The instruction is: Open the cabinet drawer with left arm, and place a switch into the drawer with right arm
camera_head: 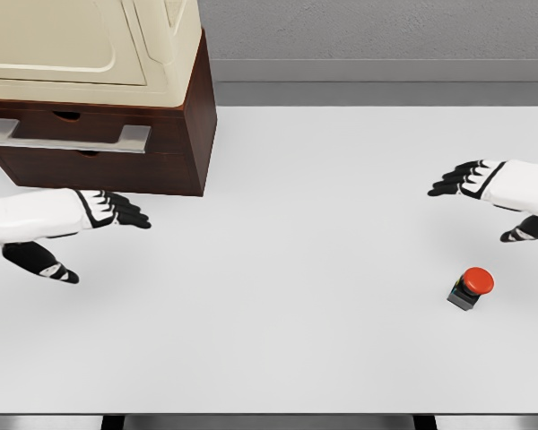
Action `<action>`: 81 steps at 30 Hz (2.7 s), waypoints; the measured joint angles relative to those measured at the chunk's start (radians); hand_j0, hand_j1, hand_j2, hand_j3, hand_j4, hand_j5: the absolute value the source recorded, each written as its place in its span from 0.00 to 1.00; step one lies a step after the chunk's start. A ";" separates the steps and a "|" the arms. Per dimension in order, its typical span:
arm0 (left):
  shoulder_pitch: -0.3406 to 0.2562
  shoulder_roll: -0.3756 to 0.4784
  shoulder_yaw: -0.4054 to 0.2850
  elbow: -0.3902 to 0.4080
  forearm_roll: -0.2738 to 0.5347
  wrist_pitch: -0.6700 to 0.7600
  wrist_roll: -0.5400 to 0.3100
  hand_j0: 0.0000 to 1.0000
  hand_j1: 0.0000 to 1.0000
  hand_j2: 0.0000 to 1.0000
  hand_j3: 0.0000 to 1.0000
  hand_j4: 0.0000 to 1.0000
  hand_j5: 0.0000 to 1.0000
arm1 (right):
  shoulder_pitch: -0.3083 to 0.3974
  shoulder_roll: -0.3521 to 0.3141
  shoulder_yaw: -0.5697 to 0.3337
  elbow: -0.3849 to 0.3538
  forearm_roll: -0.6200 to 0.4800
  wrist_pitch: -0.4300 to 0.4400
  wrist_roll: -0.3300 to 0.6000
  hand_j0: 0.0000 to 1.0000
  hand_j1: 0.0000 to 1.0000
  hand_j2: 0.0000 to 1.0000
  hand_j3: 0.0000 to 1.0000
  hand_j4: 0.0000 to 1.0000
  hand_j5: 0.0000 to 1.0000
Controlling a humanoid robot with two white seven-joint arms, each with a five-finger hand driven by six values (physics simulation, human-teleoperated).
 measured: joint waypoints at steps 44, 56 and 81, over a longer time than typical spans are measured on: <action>-0.129 0.014 0.002 0.202 0.117 0.000 -0.034 1.00 1.00 1.00 1.00 1.00 1.00 | 0.207 -0.140 0.021 -0.059 -0.001 0.000 -0.047 1.00 1.00 1.00 1.00 1.00 1.00; -0.129 -0.034 0.000 0.281 0.115 0.000 -0.034 1.00 1.00 1.00 1.00 1.00 1.00 | 0.169 -0.091 0.022 -0.061 -0.001 0.000 0.002 1.00 1.00 1.00 1.00 1.00 1.00; -0.141 -0.103 -0.009 0.375 0.113 0.000 -0.035 1.00 1.00 1.00 1.00 1.00 1.00 | 0.129 -0.027 0.060 -0.049 0.002 0.000 0.090 1.00 1.00 1.00 1.00 1.00 1.00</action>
